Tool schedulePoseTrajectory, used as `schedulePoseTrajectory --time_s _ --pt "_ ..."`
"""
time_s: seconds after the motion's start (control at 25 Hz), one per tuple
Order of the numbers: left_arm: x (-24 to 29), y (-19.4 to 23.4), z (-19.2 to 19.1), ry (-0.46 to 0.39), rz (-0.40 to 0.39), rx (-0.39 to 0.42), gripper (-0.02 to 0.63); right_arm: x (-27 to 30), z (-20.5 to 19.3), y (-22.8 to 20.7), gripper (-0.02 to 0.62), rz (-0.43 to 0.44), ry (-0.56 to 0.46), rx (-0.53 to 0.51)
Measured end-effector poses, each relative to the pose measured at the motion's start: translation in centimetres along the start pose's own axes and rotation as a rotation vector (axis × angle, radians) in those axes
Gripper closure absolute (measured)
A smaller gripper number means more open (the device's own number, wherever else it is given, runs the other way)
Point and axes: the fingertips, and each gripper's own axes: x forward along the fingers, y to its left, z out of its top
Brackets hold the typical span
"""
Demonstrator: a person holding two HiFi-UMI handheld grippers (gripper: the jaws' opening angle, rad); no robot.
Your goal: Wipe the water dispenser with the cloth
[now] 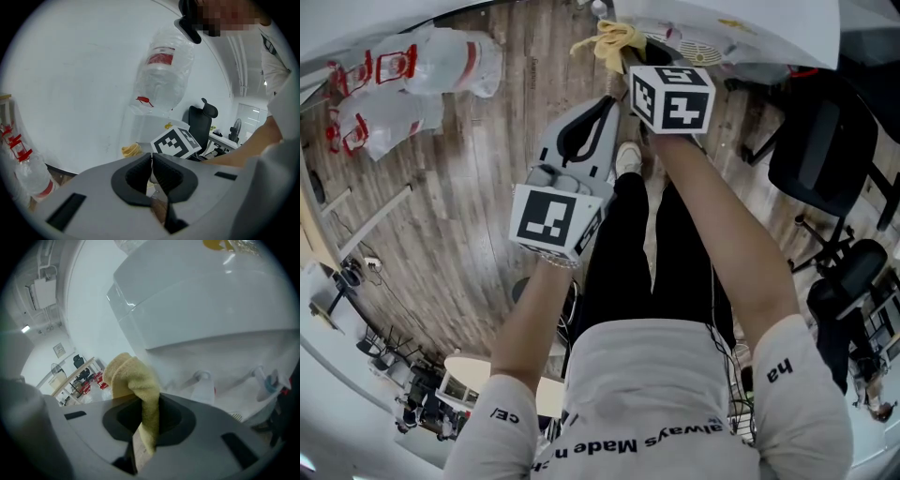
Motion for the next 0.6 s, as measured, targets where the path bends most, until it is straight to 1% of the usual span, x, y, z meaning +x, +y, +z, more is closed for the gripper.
schedulePoseTrajectory --time_s 0.12,0.32,0.48,0.6 --pt "-0.2 0.0 -0.1 -0.003 -0.006 0.008 0.578 0.3 0.0 -0.1 0.534 -0.005 0.0 0.052" --pt "-0.3 0.5 -0.4 0.004 0.001 -0.01 0.578 0.9 0.3 -0.7 0.534 -0.017 -0.001 0.142" --pt "-0.1 0.9 -0.6 0.007 -0.002 -0.002 0.578 0.9 0.9 -1.1 0.534 -0.041 -0.003 0.14" --pt "0.1 1.0 -0.6 0.008 -0.006 0.0 0.578 1.1 0.8 -1.4 0.535 -0.043 0.001 0.141"
